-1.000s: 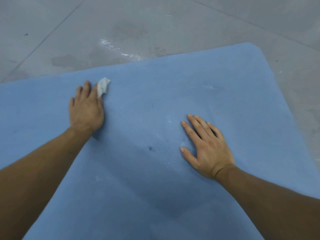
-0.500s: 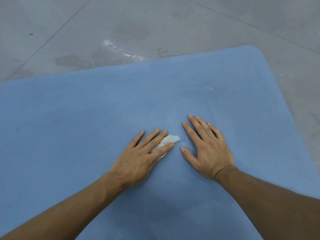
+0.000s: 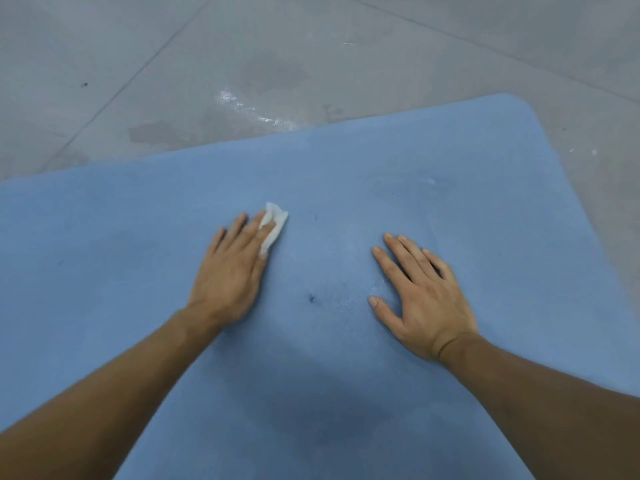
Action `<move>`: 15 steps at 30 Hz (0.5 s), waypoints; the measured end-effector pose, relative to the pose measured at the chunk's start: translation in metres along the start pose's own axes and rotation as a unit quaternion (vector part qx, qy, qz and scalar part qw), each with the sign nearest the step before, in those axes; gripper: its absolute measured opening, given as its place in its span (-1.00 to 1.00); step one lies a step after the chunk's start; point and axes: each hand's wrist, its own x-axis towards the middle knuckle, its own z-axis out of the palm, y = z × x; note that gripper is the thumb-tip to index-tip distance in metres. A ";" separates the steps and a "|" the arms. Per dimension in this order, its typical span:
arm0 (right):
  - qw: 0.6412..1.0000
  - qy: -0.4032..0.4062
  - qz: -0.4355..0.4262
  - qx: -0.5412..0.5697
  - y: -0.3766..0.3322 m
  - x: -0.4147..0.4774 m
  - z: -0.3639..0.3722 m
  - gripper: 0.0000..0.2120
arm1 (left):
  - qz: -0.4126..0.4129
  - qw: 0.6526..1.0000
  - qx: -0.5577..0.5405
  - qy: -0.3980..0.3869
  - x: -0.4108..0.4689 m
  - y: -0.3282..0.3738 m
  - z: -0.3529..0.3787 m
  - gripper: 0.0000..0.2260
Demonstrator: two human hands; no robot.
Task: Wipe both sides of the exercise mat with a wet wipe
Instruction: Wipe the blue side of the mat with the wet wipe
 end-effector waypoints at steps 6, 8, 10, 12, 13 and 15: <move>1.000 0.008 -0.002 0.004 0.000 0.001 0.002 -0.31 | 0.141 0.989 0.029 -0.045 -0.050 0.090 0.032 -0.43; 1.000 0.011 -0.005 0.006 0.000 0.001 0.002 -0.31 | 0.162 0.985 0.041 -0.053 -0.058 0.090 0.033 -0.35; 1.000 0.012 -0.005 0.005 0.000 0.001 0.002 -0.31 | 0.145 0.987 0.052 -0.042 -0.052 0.076 0.030 -0.33; 1.000 0.009 -0.004 0.004 0.000 0.001 0.002 -0.31 | 0.080 0.995 0.050 -0.024 -0.038 0.052 0.023 -0.34; 1.000 0.008 -0.004 0.005 0.000 0.001 0.002 -0.31 | 0.039 0.998 0.050 -0.020 -0.030 0.038 0.019 -0.33; 1.000 0.003 -0.003 0.005 0.000 0.000 0.001 -0.31 | -0.037 0.998 0.056 -0.010 -0.016 0.009 0.008 -0.31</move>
